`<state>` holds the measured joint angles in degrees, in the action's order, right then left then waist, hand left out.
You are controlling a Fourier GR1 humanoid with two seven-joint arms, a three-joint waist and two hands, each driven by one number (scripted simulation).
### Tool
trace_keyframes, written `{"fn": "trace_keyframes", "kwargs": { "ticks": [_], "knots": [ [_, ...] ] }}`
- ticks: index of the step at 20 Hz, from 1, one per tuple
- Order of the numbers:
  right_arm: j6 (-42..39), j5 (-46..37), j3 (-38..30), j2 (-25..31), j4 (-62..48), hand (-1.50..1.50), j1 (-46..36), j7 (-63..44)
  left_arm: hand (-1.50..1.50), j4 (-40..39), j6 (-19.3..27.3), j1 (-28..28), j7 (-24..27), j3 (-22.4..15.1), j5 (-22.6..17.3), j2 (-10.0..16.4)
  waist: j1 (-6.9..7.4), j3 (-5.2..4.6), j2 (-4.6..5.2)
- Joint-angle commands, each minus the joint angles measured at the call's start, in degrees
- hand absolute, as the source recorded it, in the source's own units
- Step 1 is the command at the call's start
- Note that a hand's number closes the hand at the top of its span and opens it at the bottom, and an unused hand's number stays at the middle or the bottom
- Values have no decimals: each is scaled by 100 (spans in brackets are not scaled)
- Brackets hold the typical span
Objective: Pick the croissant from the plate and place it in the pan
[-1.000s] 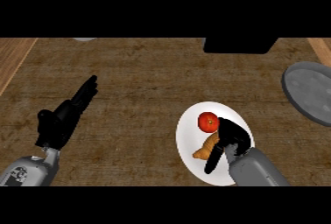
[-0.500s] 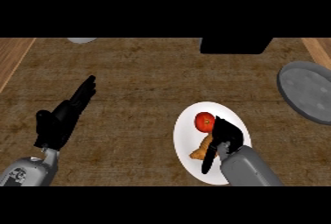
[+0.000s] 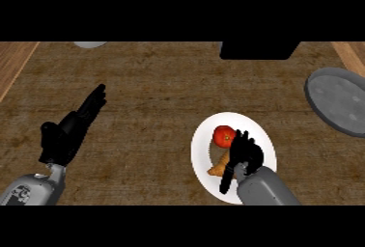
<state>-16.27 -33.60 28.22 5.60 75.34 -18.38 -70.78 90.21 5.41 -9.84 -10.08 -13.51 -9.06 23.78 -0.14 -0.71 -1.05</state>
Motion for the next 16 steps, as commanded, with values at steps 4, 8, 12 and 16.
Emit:
{"fn": "trace_keyframes", "kwargs": {
  "ticks": [4, 8, 12, 16],
  "knots": [
    [-725, 68, 64, -534, -537, 150, -58, -1000, 0, -19, -63, -42, -16, 3, 55, -55, 56, 64, 115],
    [-919, 19, 17, -361, -108, 150, 294, -952, 0, 130, -142, 261, 90, 84, -18, 21, 30, 60, 77],
    [-908, -151, -187, -419, -411, 150, 62, -729, 0, 142, -71, 17, -162, 99, -19, -103, 42, 64, 106],
    [-941, -620, -61, -391, 163, 150, 114, -836, 0, 129, -23, 67, -62, 14, 196, -190, -15, 64, 88]
  ]
}}
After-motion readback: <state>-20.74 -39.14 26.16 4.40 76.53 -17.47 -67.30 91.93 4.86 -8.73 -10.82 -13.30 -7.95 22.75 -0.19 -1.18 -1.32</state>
